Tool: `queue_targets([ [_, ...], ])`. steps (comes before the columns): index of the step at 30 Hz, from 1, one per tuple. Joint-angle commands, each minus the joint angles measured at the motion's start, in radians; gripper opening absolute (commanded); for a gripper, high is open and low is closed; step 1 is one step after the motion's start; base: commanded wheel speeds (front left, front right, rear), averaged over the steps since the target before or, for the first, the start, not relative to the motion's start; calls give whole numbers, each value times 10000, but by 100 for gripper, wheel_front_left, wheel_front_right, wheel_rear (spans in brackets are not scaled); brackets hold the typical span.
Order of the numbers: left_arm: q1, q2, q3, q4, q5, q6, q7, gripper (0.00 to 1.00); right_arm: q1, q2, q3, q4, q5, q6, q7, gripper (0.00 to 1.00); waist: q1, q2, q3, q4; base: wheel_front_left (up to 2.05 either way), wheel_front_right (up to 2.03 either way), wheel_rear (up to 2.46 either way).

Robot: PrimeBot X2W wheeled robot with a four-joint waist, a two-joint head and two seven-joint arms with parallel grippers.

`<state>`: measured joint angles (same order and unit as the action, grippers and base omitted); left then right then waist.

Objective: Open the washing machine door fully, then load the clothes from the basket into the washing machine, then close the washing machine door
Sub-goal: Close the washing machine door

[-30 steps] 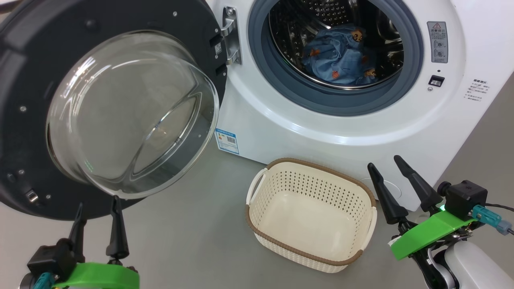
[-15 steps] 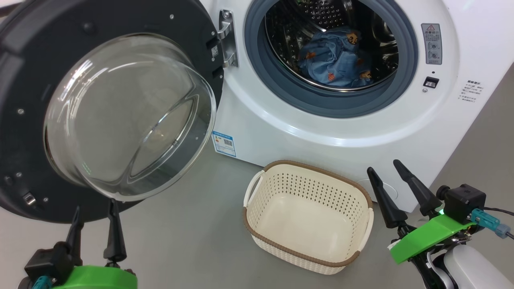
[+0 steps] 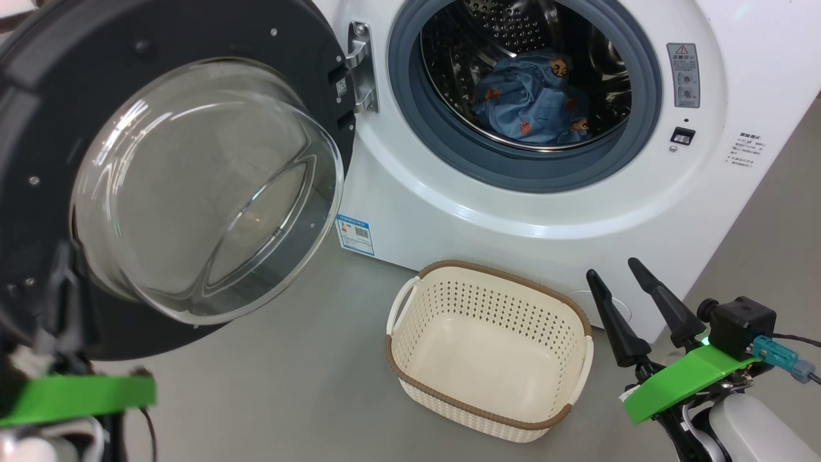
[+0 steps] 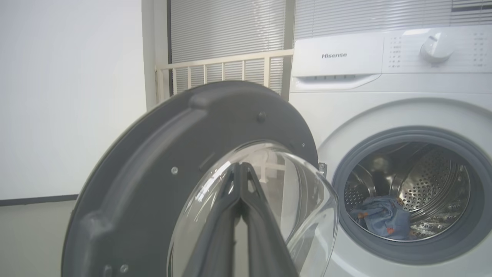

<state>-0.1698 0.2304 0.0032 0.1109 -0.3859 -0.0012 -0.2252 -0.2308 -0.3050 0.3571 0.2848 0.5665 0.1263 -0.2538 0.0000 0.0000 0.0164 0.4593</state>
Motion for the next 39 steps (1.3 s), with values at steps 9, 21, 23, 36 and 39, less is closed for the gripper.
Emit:
queue_targets([
  [9,-2123,1161,1748,-2051,-1696,-355,861,0,-76,-353,270,-263,142,44,-80,100,0,0,260,-226,0,0,0],
  [21,-4070,1927,4967,1290,-6583,-587,2667,0,-317,-903,566,-221,216,44,-80,100,0,0,635,-954,0,0,0],
  [23,-4397,2125,5435,2169,-7176,-571,2866,0,-353,-1006,623,-218,233,44,-80,100,0,0,671,-1028,0,0,0],
  [36,-5393,3188,6716,6515,-8814,-520,3849,0,-705,-1543,1085,-262,368,44,-80,100,0,0,988,-1356,0,0,0],
  [39,-5507,3381,6802,7101,-8951,-487,4059,0,-741,-1587,1179,-260,388,44,-80,100,0,0,1038,-1424,0,0,0],
])
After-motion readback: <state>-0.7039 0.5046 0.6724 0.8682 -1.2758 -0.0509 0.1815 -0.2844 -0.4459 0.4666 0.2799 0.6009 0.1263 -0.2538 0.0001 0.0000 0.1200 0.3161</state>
